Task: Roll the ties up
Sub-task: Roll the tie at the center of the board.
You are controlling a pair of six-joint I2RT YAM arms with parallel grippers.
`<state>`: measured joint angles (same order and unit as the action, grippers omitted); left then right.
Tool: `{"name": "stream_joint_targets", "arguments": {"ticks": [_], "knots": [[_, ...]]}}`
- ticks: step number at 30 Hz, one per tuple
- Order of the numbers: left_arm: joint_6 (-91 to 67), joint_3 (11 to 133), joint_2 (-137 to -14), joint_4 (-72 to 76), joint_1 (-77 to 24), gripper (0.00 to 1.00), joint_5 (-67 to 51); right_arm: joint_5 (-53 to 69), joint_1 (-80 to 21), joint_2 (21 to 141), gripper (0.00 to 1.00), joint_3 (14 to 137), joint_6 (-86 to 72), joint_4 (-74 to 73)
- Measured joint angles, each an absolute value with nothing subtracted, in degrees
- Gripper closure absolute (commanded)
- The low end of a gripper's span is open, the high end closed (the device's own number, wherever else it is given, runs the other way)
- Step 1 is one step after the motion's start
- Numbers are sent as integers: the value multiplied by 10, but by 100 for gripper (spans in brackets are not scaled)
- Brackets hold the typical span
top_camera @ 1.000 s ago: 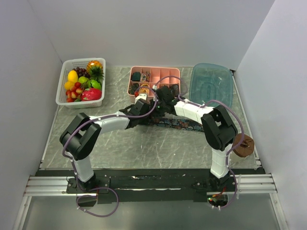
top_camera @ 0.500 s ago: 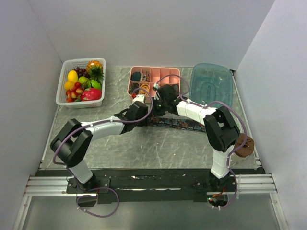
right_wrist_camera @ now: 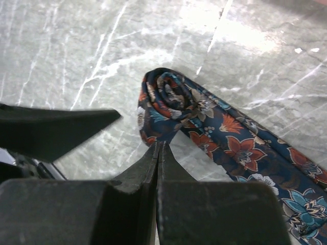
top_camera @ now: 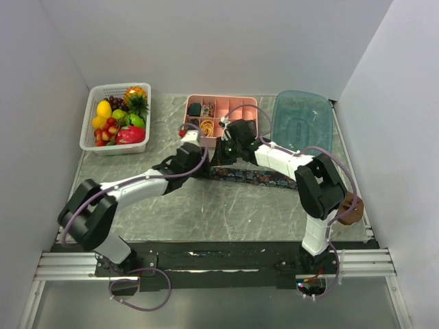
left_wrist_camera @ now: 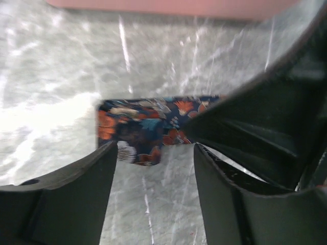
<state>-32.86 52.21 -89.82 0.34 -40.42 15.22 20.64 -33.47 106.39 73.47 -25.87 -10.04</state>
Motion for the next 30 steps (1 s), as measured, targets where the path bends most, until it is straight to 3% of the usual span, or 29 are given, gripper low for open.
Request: {"name": "stream_joint_targets", "arguments": {"ticks": [12,18,30], "knots": [[-378,404,-815,66,-238,26,27,218,-363,1065,100,755,-254,-115],[-400,394,-851,104,-214,16,-48,222,-378,1093,100,795,-247,-124],[-430,383,-903,170,-197,14,-130,199,-379,1147,100,819,-242,-176]]}}
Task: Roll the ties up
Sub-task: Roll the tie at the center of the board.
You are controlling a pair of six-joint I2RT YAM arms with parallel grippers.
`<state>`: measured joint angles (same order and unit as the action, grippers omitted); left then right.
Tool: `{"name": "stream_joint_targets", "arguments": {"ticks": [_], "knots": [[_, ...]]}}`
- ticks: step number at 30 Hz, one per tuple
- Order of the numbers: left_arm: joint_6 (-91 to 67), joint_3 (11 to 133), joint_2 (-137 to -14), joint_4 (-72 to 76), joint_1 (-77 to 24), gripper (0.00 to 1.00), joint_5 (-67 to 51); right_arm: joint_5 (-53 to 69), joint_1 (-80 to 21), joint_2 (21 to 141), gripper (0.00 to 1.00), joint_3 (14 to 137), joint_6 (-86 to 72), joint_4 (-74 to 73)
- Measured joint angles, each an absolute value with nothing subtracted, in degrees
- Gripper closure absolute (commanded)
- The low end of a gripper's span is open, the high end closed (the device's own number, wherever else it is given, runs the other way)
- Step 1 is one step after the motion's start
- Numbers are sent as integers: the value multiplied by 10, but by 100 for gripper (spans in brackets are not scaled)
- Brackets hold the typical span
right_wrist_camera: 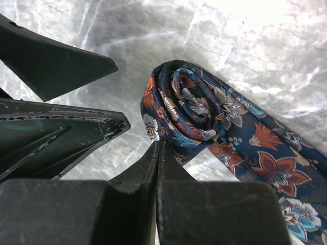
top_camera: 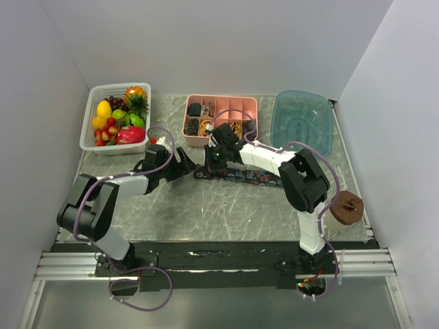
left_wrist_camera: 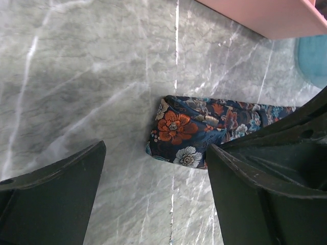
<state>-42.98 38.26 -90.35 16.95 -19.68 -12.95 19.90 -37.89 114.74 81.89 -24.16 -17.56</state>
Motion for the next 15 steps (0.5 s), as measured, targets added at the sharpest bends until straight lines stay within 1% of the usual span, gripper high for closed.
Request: {"name": "stream_joint_targets", "arguments": {"ticks": [15], "knots": [[-432,382,-952,234,-196,16,-173,176,-359,1169,100,836,-246,-181]]}}
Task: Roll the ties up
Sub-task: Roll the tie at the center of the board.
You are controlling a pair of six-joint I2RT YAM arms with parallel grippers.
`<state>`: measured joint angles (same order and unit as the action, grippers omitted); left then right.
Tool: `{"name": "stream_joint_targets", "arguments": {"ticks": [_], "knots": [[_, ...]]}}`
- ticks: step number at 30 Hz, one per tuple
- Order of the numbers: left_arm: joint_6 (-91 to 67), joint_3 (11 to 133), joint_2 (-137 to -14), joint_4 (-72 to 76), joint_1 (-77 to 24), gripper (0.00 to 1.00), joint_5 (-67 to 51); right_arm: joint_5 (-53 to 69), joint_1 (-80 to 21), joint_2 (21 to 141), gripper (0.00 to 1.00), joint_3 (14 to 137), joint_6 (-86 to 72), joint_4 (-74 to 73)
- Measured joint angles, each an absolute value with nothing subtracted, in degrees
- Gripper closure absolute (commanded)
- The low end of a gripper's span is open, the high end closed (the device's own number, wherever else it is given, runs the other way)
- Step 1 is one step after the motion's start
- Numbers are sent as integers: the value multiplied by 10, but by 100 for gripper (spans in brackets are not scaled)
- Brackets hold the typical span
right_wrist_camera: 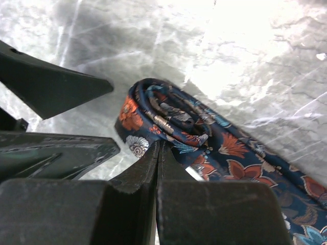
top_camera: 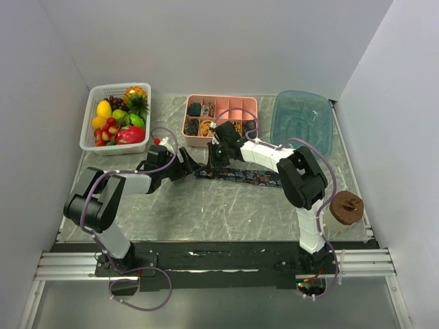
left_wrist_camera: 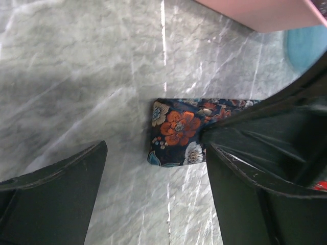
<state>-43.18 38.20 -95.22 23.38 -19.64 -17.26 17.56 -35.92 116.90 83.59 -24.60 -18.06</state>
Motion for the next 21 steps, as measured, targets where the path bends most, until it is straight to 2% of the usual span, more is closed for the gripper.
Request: {"name": "stream_joint_targets", "arguments": {"ticks": [8,21], "knots": [[-443,382,-987,301,-196,20,-203,176,-355,1179,100,836,-252,-176],[-463,382,-1039,390,-197,35,-240,192,-341,1185,100,836,-264,-160]]}}
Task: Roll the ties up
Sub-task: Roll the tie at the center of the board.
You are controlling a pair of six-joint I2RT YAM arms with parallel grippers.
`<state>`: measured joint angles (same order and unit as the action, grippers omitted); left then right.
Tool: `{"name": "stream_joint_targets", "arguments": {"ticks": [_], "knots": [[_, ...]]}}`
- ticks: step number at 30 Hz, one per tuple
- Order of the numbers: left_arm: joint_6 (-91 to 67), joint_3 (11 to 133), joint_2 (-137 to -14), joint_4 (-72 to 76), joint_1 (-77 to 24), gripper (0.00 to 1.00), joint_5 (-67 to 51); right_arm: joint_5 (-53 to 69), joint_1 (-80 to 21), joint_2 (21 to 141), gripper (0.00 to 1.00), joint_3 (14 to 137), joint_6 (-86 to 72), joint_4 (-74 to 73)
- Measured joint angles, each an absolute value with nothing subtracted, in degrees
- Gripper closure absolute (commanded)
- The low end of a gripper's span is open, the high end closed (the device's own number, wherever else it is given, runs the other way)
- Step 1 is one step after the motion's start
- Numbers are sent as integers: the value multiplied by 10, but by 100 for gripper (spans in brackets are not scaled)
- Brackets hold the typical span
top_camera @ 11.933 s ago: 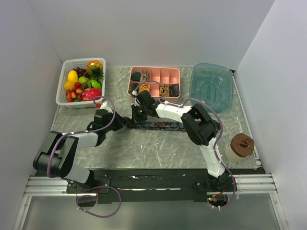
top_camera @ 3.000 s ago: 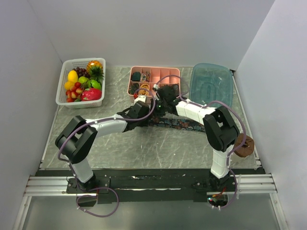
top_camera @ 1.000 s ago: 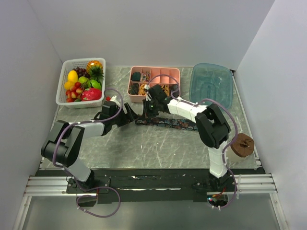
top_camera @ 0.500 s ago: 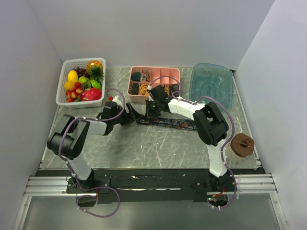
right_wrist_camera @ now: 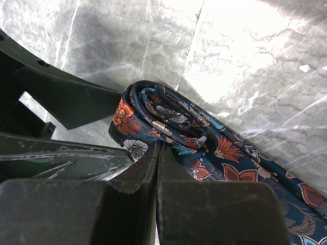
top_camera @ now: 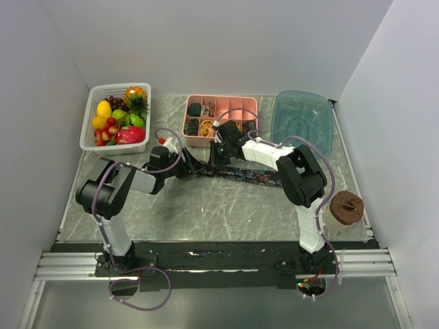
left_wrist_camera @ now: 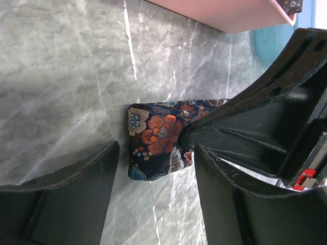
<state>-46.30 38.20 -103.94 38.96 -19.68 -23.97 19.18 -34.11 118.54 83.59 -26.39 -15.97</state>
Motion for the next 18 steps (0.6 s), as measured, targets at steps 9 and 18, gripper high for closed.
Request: {"name": "stream_joint_targets", "arguments": {"ticks": [9,18], "knots": [[-479,368,-1043,429,-202,23,-225,203,-338,1178,100,818,-265,-135],[-463,346,-967,340,-204,25,-148,199,-321,1136,100,808,-262,-129]]}}
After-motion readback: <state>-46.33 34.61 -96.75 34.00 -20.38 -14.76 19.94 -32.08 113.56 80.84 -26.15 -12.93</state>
